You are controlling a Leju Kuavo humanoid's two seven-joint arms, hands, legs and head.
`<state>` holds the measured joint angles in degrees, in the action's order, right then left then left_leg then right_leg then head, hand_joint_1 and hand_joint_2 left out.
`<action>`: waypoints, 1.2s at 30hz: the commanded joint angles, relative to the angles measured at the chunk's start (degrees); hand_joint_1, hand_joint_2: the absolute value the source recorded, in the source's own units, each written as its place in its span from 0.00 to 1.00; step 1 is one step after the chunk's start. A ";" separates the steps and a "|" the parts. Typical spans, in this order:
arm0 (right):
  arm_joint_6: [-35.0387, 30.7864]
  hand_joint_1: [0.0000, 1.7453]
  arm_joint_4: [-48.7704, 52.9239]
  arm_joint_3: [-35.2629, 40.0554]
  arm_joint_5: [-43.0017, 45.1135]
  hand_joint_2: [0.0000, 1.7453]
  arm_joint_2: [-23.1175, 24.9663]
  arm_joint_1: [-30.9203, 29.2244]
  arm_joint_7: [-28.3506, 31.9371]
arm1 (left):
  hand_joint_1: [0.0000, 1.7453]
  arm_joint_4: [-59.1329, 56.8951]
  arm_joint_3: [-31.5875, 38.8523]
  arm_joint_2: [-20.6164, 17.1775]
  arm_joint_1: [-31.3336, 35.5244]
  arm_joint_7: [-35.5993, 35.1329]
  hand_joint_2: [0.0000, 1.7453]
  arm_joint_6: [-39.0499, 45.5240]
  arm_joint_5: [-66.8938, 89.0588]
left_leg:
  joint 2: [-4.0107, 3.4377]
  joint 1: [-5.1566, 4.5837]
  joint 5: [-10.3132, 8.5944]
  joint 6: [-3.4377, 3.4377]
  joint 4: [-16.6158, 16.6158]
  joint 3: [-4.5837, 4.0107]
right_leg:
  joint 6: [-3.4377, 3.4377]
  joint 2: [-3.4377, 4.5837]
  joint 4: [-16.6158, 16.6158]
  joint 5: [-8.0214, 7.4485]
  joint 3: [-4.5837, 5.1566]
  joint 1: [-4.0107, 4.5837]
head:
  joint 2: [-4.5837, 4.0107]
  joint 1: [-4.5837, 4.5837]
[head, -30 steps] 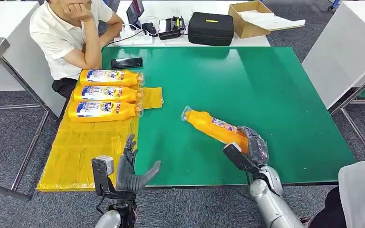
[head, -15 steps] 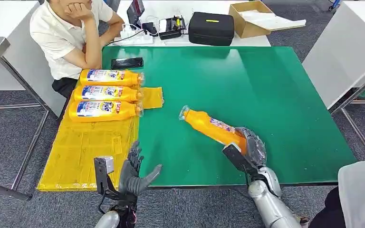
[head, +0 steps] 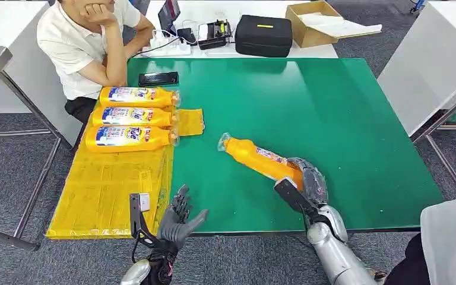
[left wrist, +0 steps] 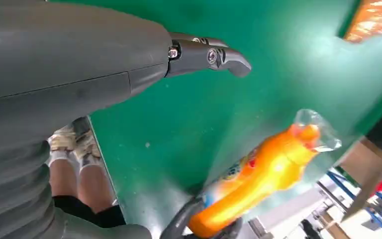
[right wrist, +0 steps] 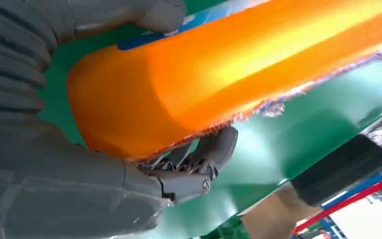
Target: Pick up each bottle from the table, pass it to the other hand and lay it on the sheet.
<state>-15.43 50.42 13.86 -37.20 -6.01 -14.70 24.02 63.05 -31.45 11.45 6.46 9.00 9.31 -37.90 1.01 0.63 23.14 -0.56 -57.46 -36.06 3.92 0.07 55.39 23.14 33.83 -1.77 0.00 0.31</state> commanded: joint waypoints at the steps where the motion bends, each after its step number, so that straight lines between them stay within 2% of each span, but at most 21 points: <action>1: -0.16 1.00 -4.98 2.76 0.15 1.00 0.64 -2.90 -0.11 | 0.00 -9.15 -1.13 0.08 3.77 0.10 1.00 -0.58 -0.49 | -0.06 0.02 0.06 0.00 0.04 0.18 | -0.16 -0.01 -0.06 0.05 -0.19 0.05 | 0.00 0.00; 4: -0.21 1.00 -4.80 2.97 0.43 1.00 0.53 -2.82 0.25 | 0.00 -9.07 -1.35 0.07 3.71 0.17 1.00 -0.89 -0.68 | -0.06 0.01 0.07 -0.01 0.03 0.14 | -0.14 0.03 -0.05 0.05 -0.17 0.04 | 0.00 0.00; 11: 4.44 1.00 2.15 6.04 4.43 1.00 0.93 -2.30 2.08 | 0.00 -12.64 -2.12 1.35 6.21 0.69 1.00 -2.77 -3.72 | -0.12 0.03 0.11 0.01 -0.02 0.11 | -0.22 0.08 0.01 0.07 -0.14 0.07 | 0.00 0.00; 17: 5.96 1.00 -0.94 8.21 5.59 1.00 1.65 -6.01 2.32 | 0.00 -19.98 -0.91 2.85 11.51 -1.46 1.00 -4.69 -8.56 | -0.16 0.01 0.08 0.00 -0.03 0.08 | -0.21 0.13 0.03 0.04 -0.07 0.05 | 0.00 0.00; 19: 4.28 1.00 -2.48 9.34 4.79 1.00 1.52 -6.86 2.23 | 0.00 -23.66 -1.60 3.65 13.67 0.25 1.00 -5.08 -8.38 | -0.05 0.00 0.02 -0.02 -0.01 -0.02 | -0.14 0.05 0.02 0.01 -0.02 0.02 | 0.00 0.00; 23: 1.94 1.00 -0.26 9.34 3.83 1.00 -0.23 -4.25 1.21 | 0.00 -15.01 -3.83 2.13 10.31 3.57 1.00 -2.55 -4.36 | -0.08 0.01 0.10 -0.03 -0.03 0.13 | -0.22 0.08 0.00 0.07 -0.20 0.06 | 0.00 0.00; 28: 0.66 1.00 2.04 9.08 1.95 1.00 -2.09 -1.26 0.16 | 0.00 -2.65 -5.38 -0.13 5.49 3.02 1.00 0.20 -0.69 | 0.16 0.01 0.03 -0.01 -0.02 -0.07 | -0.12 -0.09 0.00 0.08 -0.03 0.02 | 0.00 0.00; 36: 0.79 1.00 2.18 9.16 1.90 1.00 -1.95 -1.34 0.15 | 0.00 -2.43 -5.33 -0.23 5.39 2.99 1.00 0.24 -0.65 | -0.02 0.02 0.14 0.00 -0.05 -0.06 | -0.22 0.08 0.03 0.11 -0.03 0.06 | 0.00 0.00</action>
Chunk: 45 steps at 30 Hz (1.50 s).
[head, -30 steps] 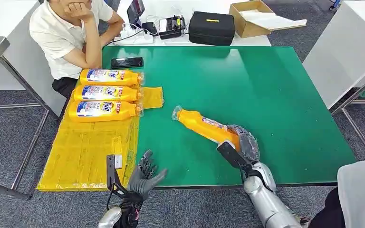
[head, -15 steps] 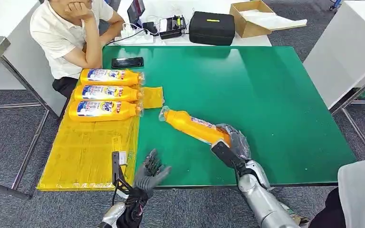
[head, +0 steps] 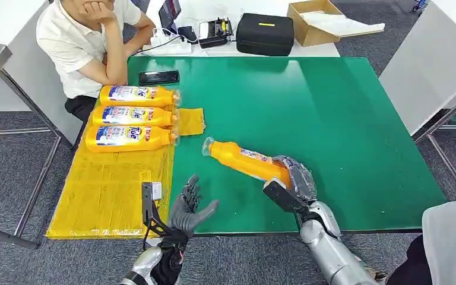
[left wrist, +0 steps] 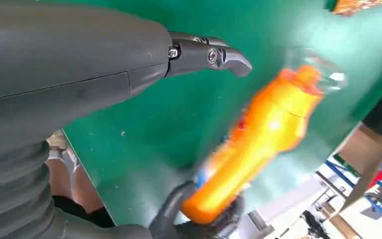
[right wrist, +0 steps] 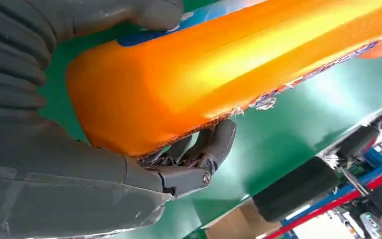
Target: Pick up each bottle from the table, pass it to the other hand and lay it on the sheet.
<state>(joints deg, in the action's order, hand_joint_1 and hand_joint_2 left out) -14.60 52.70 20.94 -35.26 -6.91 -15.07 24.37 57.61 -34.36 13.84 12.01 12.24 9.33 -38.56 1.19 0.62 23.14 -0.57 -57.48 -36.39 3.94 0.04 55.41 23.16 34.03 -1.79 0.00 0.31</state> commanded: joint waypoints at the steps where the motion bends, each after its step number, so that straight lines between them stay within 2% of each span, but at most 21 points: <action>1: 0.28 1.00 0.20 1.56 0.34 1.00 -0.80 -0.76 -0.31 | 0.00 3.41 -2.22 -2.68 -0.43 -0.25 1.00 0.09 0.05 | -0.14 0.02 0.06 0.01 0.00 0.15 | -0.17 0.07 -0.02 0.03 -0.12 0.05 | 0.00 0.00; 6: 0.41 1.00 1.20 1.10 0.34 1.00 -0.44 0.09 -0.16 | 0.00 7.23 -2.23 -3.23 -2.10 -0.46 1.00 -0.36 0.30 | -0.17 0.00 0.10 0.00 0.02 0.23 | -0.19 0.08 -0.02 0.07 -0.18 0.04 | 0.00 0.02; 12: 0.55 1.00 0.54 1.76 -0.66 1.00 -0.47 -0.34 -0.59 | 0.00 6.29 -1.04 -2.66 -0.94 -0.74 1.00 0.46 -0.34 | -0.23 0.02 0.14 0.01 -0.02 0.29 | -0.24 0.12 0.00 0.10 -0.25 0.07 | 0.00 0.00; 16: -2.00 1.00 0.57 1.99 -3.15 1.00 -1.34 0.20 -1.30 | 0.00 7.69 -1.18 -2.87 -2.06 -0.59 1.00 0.10 -0.05 | -0.13 0.01 0.06 0.00 0.02 0.16 | -0.16 0.06 -0.02 0.04 -0.13 0.04 | 0.00 0.00; 17: -1.70 0.98 0.30 1.91 -3.07 1.00 -1.28 0.22 -1.32 | 0.00 8.04 -1.50 -2.95 -2.22 -0.54 1.00 -0.02 0.23 | -0.17 0.01 0.11 0.01 0.01 0.26 | -0.21 0.07 -0.02 0.08 -0.23 0.05 | 0.00 0.00; 22: -2.39 1.00 0.98 1.51 -3.86 1.00 -1.61 1.54 -1.85 | 0.00 10.19 -2.84 -3.29 -3.38 0.99 1.00 1.40 3.99 | -0.13 0.00 0.12 -0.01 0.02 0.27 | -0.19 0.04 -0.03 0.10 -0.25 0.05 | 0.00 0.00; 23: -3.18 0.95 1.12 1.55 -4.87 1.00 -1.88 1.91 -2.46 | 0.00 10.47 -3.36 -3.44 -3.43 1.40 1.00 1.88 5.46 | -0.07 0.01 0.06 0.00 0.03 0.16 | -0.14 0.00 -0.04 0.06 -0.15 0.04 | 0.00 0.00; 24: -3.17 0.96 1.08 1.58 -5.06 1.00 -1.97 2.00 -2.52 | 0.00 10.34 -3.86 -3.78 -3.10 1.14 1.00 1.83 6.03 | -0.14 0.03 0.17 0.00 -0.01 0.35 | -0.24 0.02 -0.03 0.15 -0.34 0.08 | 0.00 0.00; 30: -3.15 0.89 -0.19 1.65 -6.24 1.00 -2.30 1.92 -3.02 | 0.00 9.09 -3.41 -4.16 -2.48 0.65 1.00 1.09 5.94 | -0.07 0.01 0.04 0.00 0.04 0.19 | -0.15 0.00 -0.05 0.04 -0.17 0.04 | 0.00 0.00; 45: -4.09 0.90 -1.27 1.57 -7.37 1.00 -2.14 2.01 -3.22 | 0.00 9.27 -3.22 -4.16 -2.72 0.62 1.00 0.74 5.94 | -0.06 0.02 0.05 0.00 0.04 0.24 | -0.16 -0.02 -0.06 0.05 -0.22 0.05 | 0.00 0.00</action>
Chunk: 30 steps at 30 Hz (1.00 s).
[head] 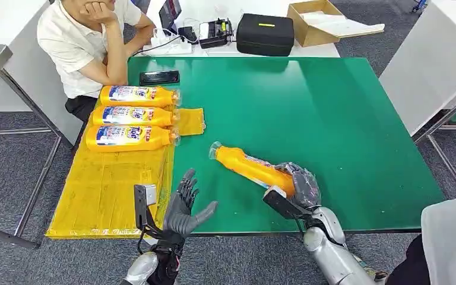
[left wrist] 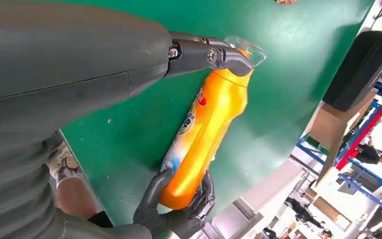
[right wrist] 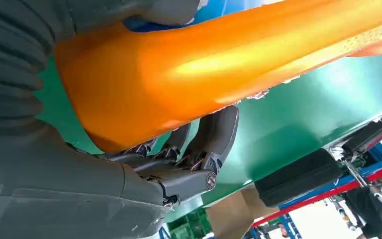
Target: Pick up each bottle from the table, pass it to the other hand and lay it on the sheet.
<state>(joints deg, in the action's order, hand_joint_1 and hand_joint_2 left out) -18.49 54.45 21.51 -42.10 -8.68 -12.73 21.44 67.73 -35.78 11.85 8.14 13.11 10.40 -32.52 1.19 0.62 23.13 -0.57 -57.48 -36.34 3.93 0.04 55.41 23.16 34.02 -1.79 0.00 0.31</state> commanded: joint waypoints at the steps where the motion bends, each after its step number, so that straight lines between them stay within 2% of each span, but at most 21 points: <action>1: -0.20 0.89 -3.02 1.00 -0.53 1.00 -0.37 -0.33 -0.29 | 0.00 -0.86 -1.80 -2.17 1.15 -0.25 1.00 -0.33 -0.09 | -0.11 0.04 0.13 0.00 0.02 0.32 | -0.24 0.00 -0.06 0.10 -0.33 0.09 | 0.00 0.00; 3: -0.22 0.85 -3.13 0.97 -0.50 1.00 -0.40 -0.10 -0.33 | 0.00 -0.85 -1.78 -2.22 1.09 -0.25 1.00 -0.34 -0.09 | -0.05 0.01 0.06 0.00 0.04 0.20 | -0.15 -0.02 -0.06 0.05 -0.21 0.05 | 0.00 0.00; 4: -0.05 0.86 -3.18 0.83 -0.39 1.00 -0.34 0.05 -0.38 | 0.00 -0.49 -1.74 -2.33 0.87 -0.23 1.00 -0.39 -0.10 | -0.18 0.05 0.25 0.01 -0.02 0.52 | -0.36 0.02 -0.04 0.20 -0.53 0.13 | 0.00 0.00; 5: 0.21 0.85 -3.18 0.52 -0.13 1.00 -0.23 0.35 -0.38 | 0.00 -0.16 -1.65 -2.45 0.60 -0.27 1.00 -0.45 -0.08 | -0.05 0.02 0.08 0.00 0.05 0.25 | -0.18 -0.03 -0.07 0.07 -0.26 0.06 | 0.00 0.00; 7: 0.07 0.85 -3.04 0.05 -0.19 1.00 -0.23 0.99 -0.46 | 0.00 0.28 -1.45 -2.52 0.15 -0.37 1.00 -0.32 -0.01 | -0.08 0.04 0.13 0.01 0.04 0.35 | -0.23 -0.02 -0.08 0.12 -0.37 0.09 | 0.00 0.00; 11: -0.20 0.79 -3.17 -0.05 -0.47 1.00 -0.39 1.29 -0.46 | 0.00 0.33 -1.31 -2.56 -0.05 -0.44 1.00 -0.22 -0.03 | -0.07 0.06 0.20 0.01 0.03 0.47 | -0.29 -0.06 -0.09 0.18 -0.50 0.12 | 0.00 0.00; 12: -0.31 0.81 -3.59 -0.12 -0.62 1.00 -0.40 1.16 -0.51 | 0.00 0.21 -1.21 -2.52 -0.07 -0.47 1.00 -0.06 -0.05 | -0.01 0.03 0.07 0.01 0.05 0.23 | -0.16 -0.06 -0.08 0.07 -0.26 0.07 | 0.00 0.00; 15: -0.53 0.77 -4.43 -0.10 -1.08 1.00 -0.18 1.17 -0.74 | 0.00 0.14 -0.97 -2.63 -0.19 -0.45 1.00 0.18 0.04 | -0.01 0.02 0.05 0.00 0.05 0.22 | -0.15 -0.05 -0.08 0.05 -0.23 0.05 | 0.00 0.00; 16: -0.60 0.75 -4.55 -0.13 -1.09 1.00 -0.12 1.24 -0.73 | 0.00 0.22 -0.98 -2.67 -0.25 -0.40 1.00 0.29 0.15 | -0.11 0.06 0.21 0.00 0.00 0.51 | -0.33 -0.04 -0.08 0.18 -0.53 0.13 | 0.00 0.00; 17: -0.81 0.55 -4.80 -0.13 -1.26 1.00 0.00 1.37 -0.81 | 0.00 0.43 -0.95 -2.77 -0.42 -0.36 1.00 0.51 0.40 | -0.01 0.02 0.05 0.00 0.06 0.25 | -0.16 -0.06 -0.08 0.06 -0.27 0.05 | 0.00 0.00; 19: -1.49 0.02 -5.19 -0.44 -1.60 1.00 0.51 1.73 -1.19 | 0.00 1.04 -0.97 -3.09 -0.82 -0.30 1.00 0.91 1.18 | -0.10 0.07 0.20 0.01 0.02 0.50 | -0.32 -0.03 -0.09 0.17 -0.52 0.13 | 0.00 0.00; 30: -3.00 0.00 -5.91 -1.22 -3.19 1.00 2.24 2.53 -2.14 | 0.00 3.81 -0.38 -3.30 -3.63 -1.48 1.00 3.26 7.00 | -0.15 0.04 0.16 0.02 0.04 0.34 | -0.23 0.05 -0.07 0.12 -0.33 0.09 | 0.00 0.00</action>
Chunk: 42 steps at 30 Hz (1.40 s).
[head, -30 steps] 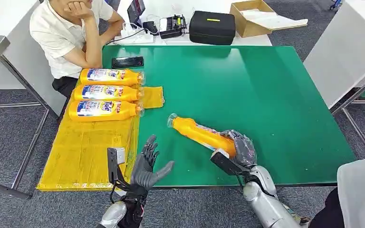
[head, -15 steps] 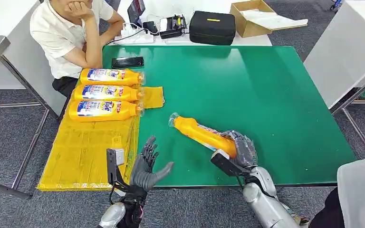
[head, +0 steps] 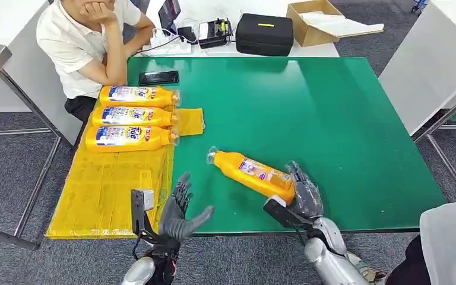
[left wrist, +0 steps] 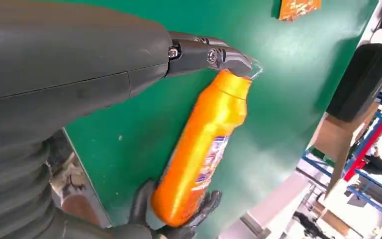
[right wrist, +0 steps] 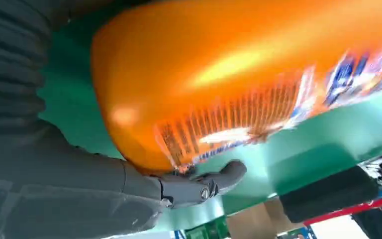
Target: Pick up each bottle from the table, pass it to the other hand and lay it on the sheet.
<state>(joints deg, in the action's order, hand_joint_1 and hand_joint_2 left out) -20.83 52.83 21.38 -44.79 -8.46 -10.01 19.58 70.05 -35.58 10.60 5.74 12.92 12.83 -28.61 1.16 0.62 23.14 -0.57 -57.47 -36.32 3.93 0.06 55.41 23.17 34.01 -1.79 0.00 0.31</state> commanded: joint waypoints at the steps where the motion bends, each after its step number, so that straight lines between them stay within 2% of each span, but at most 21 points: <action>1: -0.66 0.00 -4.28 -1.08 -0.52 1.00 2.09 -0.21 -0.28 | 0.00 1.54 -0.44 -2.17 -1.26 -1.29 1.00 0.82 3.11 | -0.09 0.03 0.08 0.01 0.05 0.23 | -0.18 0.00 -0.08 0.07 -0.23 0.07 | 0.00 0.00; 6: -0.57 0.00 -4.21 -1.59 -0.50 1.00 2.44 -0.07 -0.23 | 0.00 1.98 0.29 -2.29 -1.83 -1.99 1.00 0.67 4.46 | -0.24 0.07 0.22 0.03 0.01 0.46 | -0.34 0.08 -0.05 0.16 -0.43 0.14 | 0.00 0.00; 7: -0.57 0.00 -4.21 -1.59 -0.50 1.00 2.44 -0.07 -0.23 | 0.00 1.98 0.29 -2.29 -1.83 -1.99 1.00 0.67 4.46 | -0.08 0.03 0.05 0.02 0.05 0.15 | -0.13 0.01 -0.06 0.04 -0.13 0.05 | 0.00 0.00; 8: -0.57 0.00 -4.21 -1.59 -0.50 1.00 2.44 -0.07 -0.23 | 0.00 1.98 0.29 -2.29 -1.83 -1.99 1.00 0.67 4.46 | -0.16 0.05 0.15 0.02 0.03 0.35 | -0.26 0.03 -0.06 0.12 -0.33 0.10 | 0.00 0.00; 11: -0.57 0.00 -4.21 -1.59 -0.50 1.00 2.44 -0.07 -0.23 | 0.00 1.98 0.29 -2.29 -1.83 -1.99 1.00 0.67 4.46 | -0.07 0.02 0.04 0.02 0.06 0.13 | -0.12 0.00 -0.06 0.03 -0.11 0.04 | 0.00 0.00; 13: -0.73 0.00 -4.31 -1.88 -0.62 1.00 2.54 0.00 -0.19 | 0.00 1.95 0.62 -2.22 -2.01 -2.37 1.00 0.56 5.04 | -0.15 0.05 0.17 0.02 0.03 0.37 | -0.26 0.03 -0.06 0.14 -0.36 0.10 | 0.00 0.00; 18: -1.20 0.00 -4.05 -1.80 -1.24 1.00 2.70 -1.12 0.35 | 0.00 1.95 0.63 -2.08 -1.61 -2.73 1.00 0.00 5.94 | -0.14 0.03 0.09 0.03 0.04 0.23 | -0.20 0.04 -0.05 0.07 -0.21 0.07 | 0.00 0.00; 19: -1.39 0.00 -3.43 -1.32 -1.98 1.00 2.37 -1.65 0.38 | 0.00 2.23 0.57 -2.04 -1.42 -2.74 1.00 -0.10 6.29 | -0.28 0.07 0.27 0.04 -0.02 0.51 | -0.39 0.11 -0.02 0.20 -0.48 0.15 | 0.00 0.00; 20: -0.67 0.00 -2.28 -1.16 -1.89 1.00 2.06 -1.96 0.35 | 0.00 2.74 0.61 -2.06 -1.49 -2.74 1.00 -0.13 6.61 | -0.17 0.04 0.11 0.02 0.02 0.25 | -0.21 0.07 -0.03 0.07 -0.22 0.08 | 0.00 0.00; 25: 2.72 0.00 4.25 -0.06 -2.70 1.00 0.23 -1.43 -3.06 | 0.00 5.00 1.92 -2.40 -3.42 -3.61 1.00 -0.02 7.68 | -0.27 0.01 0.16 0.01 -0.05 0.24 | -0.24 0.15 0.04 0.09 -0.19 0.06 | 0.00 0.00; 29: 3.38 0.00 4.06 0.87 -3.26 1.00 0.48 -1.72 -4.20 | 0.00 4.63 2.75 -2.49 -3.92 -3.97 1.00 -0.15 7.31 | -0.17 -0.01 0.09 0.01 0.04 0.18 | -0.16 0.10 -0.02 0.05 -0.15 0.02 | 0.00 0.00; 32: 3.39 0.00 3.99 0.97 -3.32 1.00 0.58 -1.85 -4.29 | 0.00 4.63 2.83 -2.51 -3.86 -4.02 1.00 -0.21 7.26 | -0.41 0.06 0.41 0.02 -0.09 0.64 | -0.48 0.21 0.04 0.30 -0.60 0.15 | 0.00 0.00; 34: 3.71 0.00 3.59 1.04 -3.02 1.00 0.69 -2.13 -4.41 | 0.00 4.66 2.87 -2.39 -3.85 -4.08 1.00 -0.30 7.22 | -0.21 0.01 0.14 0.02 -0.01 0.22 | -0.21 0.12 0.00 0.08 -0.21 0.06 | 0.00 0.00; 35: 3.85 0.00 3.55 1.14 -2.80 1.00 0.76 -2.28 -4.41 | 0.00 4.66 2.89 -2.37 -3.86 -4.08 1.00 -0.36 7.22 | -0.38 0.05 0.33 0.03 -0.10 0.50 | -0.40 0.21 0.06 0.23 -0.47 0.13 | 0.00 0.00; 37: 4.17 0.00 3.30 1.83 -2.76 1.00 0.83 -3.25 -4.51 | 0.00 4.48 2.79 -2.42 -3.63 -4.45 1.00 -0.77 7.03 | -0.16 0.01 0.09 0.01 0.01 0.14 | -0.17 0.08 -0.01 0.05 -0.14 0.05 | 0.00 0.00; 39: 3.98 0.00 3.21 2.03 -2.96 1.00 0.92 -3.79 -4.74 | 0.00 4.34 2.80 -2.40 -3.52 -4.54 1.00 -0.85 6.97 | -0.31 0.02 0.19 0.01 -0.05 0.30 | -0.28 0.19 0.03 0.11 -0.26 0.08 | 0.00 0.00; 42: 4.24 0.00 2.90 2.20 -2.94 1.00 0.90 -4.19 -5.35 | 0.00 4.27 2.77 -2.50 -3.55 -4.85 1.00 -1.08 6.80 | -0.17 0.01 0.07 0.01 0.01 0.09 | -0.15 0.11 -0.01 0.02 -0.09 0.04 | 0.00 0.00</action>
<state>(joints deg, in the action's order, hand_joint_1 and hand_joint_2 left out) -17.40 57.16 20.92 -47.87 -7.41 -10.75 15.23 75.12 -33.57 9.38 1.38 8.81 12.31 -21.27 1.17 0.63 23.14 -0.56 -57.45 -36.34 3.92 0.04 55.41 23.17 34.00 -1.78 0.00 0.31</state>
